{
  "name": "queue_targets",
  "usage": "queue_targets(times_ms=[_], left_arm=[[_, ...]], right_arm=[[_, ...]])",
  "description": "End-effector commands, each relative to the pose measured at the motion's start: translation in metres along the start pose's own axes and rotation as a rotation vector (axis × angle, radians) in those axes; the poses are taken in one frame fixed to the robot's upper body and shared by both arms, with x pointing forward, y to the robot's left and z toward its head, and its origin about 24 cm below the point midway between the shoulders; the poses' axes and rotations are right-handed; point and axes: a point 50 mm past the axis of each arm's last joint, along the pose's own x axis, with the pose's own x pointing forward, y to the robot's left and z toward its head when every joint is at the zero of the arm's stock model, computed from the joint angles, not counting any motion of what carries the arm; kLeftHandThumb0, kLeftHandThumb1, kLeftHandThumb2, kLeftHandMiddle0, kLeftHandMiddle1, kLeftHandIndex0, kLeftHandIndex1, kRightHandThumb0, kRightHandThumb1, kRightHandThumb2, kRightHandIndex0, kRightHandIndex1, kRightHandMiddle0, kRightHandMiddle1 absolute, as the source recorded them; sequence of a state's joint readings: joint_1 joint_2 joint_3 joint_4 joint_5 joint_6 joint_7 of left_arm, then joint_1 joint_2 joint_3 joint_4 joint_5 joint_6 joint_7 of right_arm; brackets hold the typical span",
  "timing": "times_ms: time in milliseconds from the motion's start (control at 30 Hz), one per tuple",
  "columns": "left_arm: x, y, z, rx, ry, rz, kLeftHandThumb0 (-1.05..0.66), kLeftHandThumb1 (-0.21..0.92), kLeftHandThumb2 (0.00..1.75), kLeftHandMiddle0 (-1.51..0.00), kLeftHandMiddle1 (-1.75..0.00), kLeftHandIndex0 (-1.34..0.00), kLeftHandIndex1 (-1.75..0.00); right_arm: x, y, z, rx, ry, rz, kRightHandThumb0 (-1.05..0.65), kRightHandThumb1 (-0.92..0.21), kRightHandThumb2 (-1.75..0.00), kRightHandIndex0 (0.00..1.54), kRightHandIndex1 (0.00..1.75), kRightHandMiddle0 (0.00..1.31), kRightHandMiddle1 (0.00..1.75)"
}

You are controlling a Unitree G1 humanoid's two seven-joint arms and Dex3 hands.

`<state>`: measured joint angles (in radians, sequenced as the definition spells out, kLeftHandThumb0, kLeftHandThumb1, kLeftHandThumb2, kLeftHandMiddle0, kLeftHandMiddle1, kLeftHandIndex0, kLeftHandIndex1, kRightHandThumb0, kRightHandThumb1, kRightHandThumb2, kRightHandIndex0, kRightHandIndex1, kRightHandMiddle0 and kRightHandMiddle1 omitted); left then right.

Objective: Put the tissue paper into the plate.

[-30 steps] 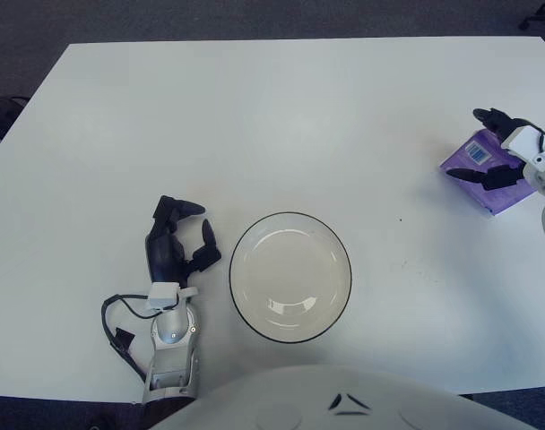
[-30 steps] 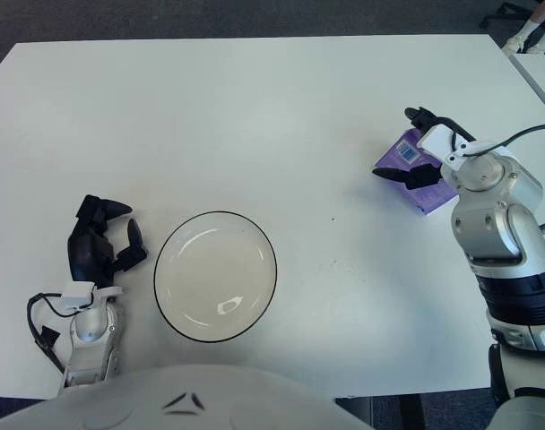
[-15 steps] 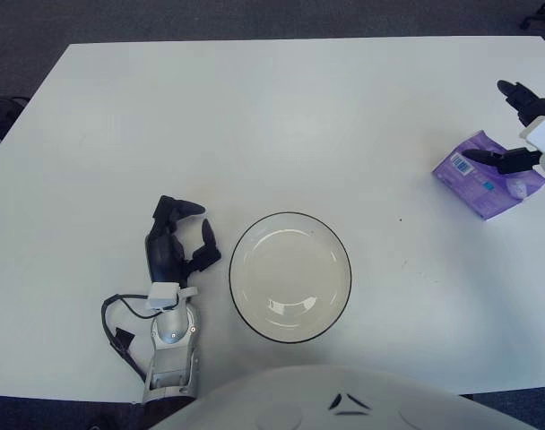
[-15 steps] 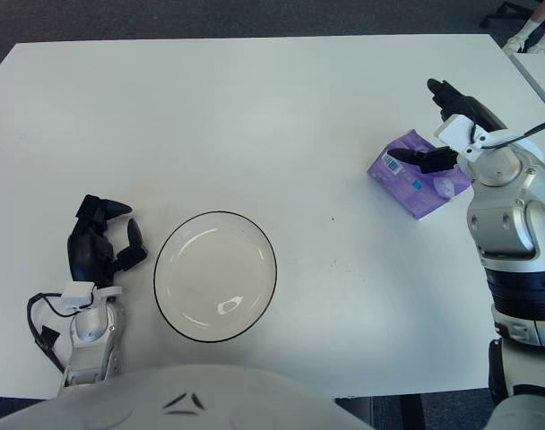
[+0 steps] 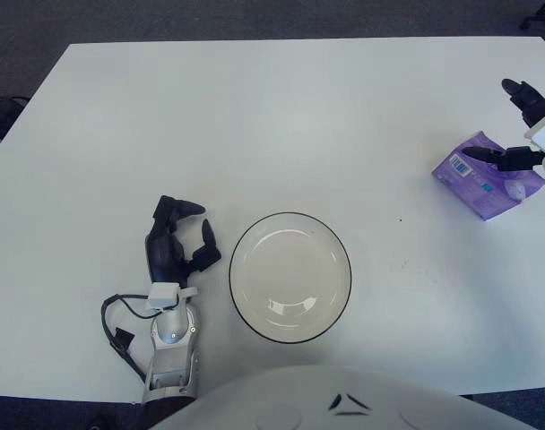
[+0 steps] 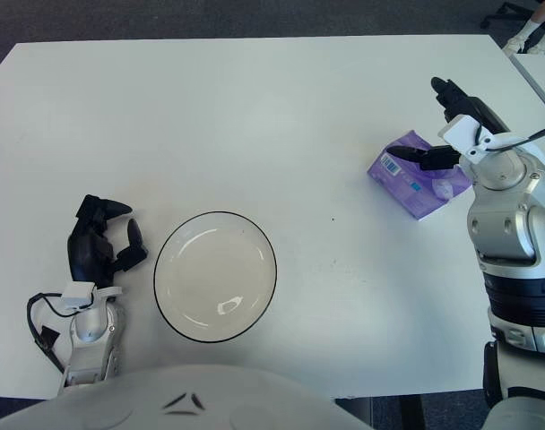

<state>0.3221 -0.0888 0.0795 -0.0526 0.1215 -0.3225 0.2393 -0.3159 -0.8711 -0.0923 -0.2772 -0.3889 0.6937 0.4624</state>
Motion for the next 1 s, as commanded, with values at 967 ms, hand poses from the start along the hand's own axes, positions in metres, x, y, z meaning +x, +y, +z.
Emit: queue_targets(times_ms=[967], left_arm=[[-0.012, 0.005, -0.021, 0.032, 0.127, 0.005, -0.47, 0.34, 1.30, -1.11, -1.75, -0.59, -1.75]], right_arm=[[-0.002, 0.040, -0.012, -0.052, 0.100, 0.225, -0.90, -0.55, -0.52, 0.00, 0.00, 0.00, 0.00]])
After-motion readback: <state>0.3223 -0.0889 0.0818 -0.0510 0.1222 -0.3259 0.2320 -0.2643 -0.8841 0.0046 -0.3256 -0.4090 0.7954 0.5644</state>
